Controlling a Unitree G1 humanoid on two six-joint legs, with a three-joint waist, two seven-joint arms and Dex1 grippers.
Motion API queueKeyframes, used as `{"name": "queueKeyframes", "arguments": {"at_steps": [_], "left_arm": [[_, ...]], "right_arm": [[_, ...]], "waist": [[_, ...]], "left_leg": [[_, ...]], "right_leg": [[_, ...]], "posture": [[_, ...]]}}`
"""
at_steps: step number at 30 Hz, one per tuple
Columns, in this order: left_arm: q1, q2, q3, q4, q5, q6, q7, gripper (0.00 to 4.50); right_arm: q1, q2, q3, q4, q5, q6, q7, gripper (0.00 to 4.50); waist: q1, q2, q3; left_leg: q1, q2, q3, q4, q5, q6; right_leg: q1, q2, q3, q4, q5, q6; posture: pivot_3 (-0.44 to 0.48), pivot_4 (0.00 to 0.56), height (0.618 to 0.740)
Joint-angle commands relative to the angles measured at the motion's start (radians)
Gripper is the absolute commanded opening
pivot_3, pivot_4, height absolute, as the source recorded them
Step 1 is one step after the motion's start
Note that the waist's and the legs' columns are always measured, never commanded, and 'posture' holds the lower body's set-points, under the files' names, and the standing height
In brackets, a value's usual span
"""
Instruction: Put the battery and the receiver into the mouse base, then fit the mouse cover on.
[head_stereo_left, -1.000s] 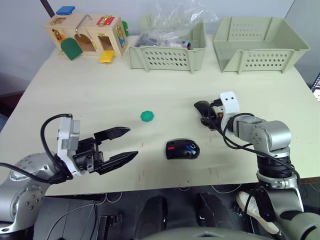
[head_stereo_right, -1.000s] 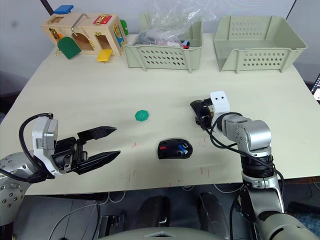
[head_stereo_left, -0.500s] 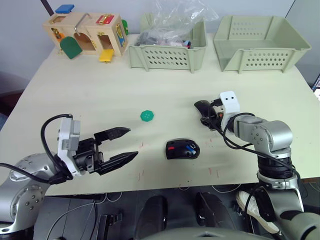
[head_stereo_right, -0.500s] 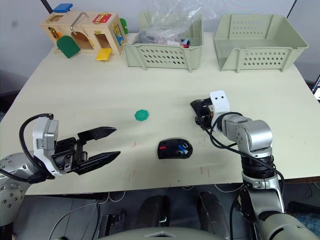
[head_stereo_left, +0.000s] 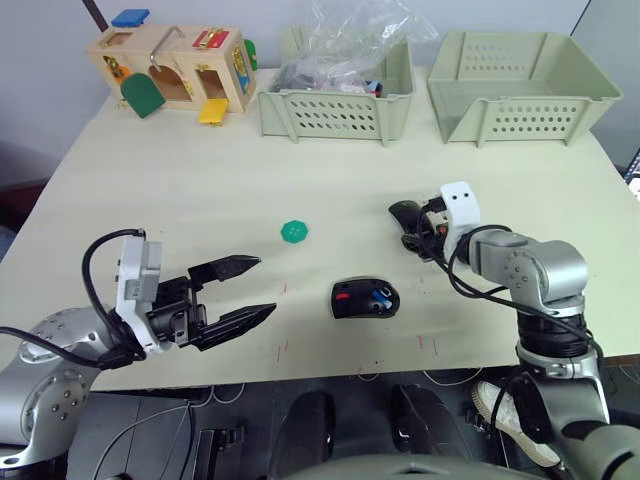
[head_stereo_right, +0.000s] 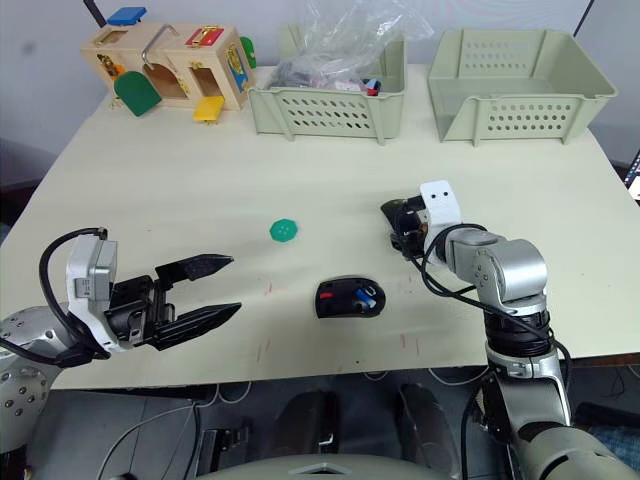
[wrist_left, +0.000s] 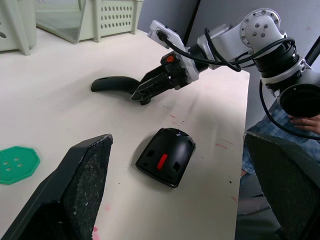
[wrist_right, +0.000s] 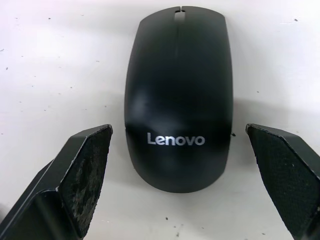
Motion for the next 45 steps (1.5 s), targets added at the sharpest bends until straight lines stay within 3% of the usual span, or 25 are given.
{"name": "queueKeyframes", "arguments": {"at_steps": [1, 12, 15, 45], "left_arm": [[0.000, 0.003, -0.001, -0.024, -0.002, -0.019, -0.006, 4.47], [0.007, 0.004, 0.002, -0.029, -0.004, -0.020, -0.007, 4.47], [0.007, 0.004, 0.002, -0.031, -0.004, -0.019, -0.005, 4.50], [0.015, 0.000, 0.002, -0.043, -0.006, -0.019, 0.003, 4.50]], "right_arm": [[-0.021, -0.010, -0.002, -0.047, 0.001, -0.004, 0.009, 4.50], [-0.019, 0.000, 0.003, -0.049, 0.000, -0.006, 0.008, 4.50], [-0.018, 0.002, 0.007, -0.048, 0.001, -0.003, 0.011, 3.87], [-0.018, -0.001, 0.016, -0.016, -0.016, -0.029, 0.024, 3.87]], "waist": [[0.000, 0.000, 0.000], [0.000, 0.000, 0.000], [0.000, 0.000, 0.000], [0.000, 0.000, 0.000]], "left_leg": [[0.000, 0.000, 0.000, 0.000, 0.000, 0.000], [0.000, 0.000, 0.000, 0.000, 0.000, 0.000], [0.000, 0.000, 0.000, 0.001, 0.000, 0.000], [0.000, 0.000, 0.000, 0.002, 0.000, -0.001]], "right_leg": [[0.000, 0.000, 0.000, 0.000, 0.000, 0.000], [0.000, 0.000, 0.000, 0.001, 0.000, 0.000], [0.000, 0.000, 0.000, 0.001, 0.000, 0.000], [0.000, 0.000, 0.000, 0.002, 0.000, 0.000]], "posture": [[0.000, 0.150, 0.740], [0.000, 0.150, 0.740], [0.000, 0.150, 0.740], [0.000, 0.150, 0.740]]}}
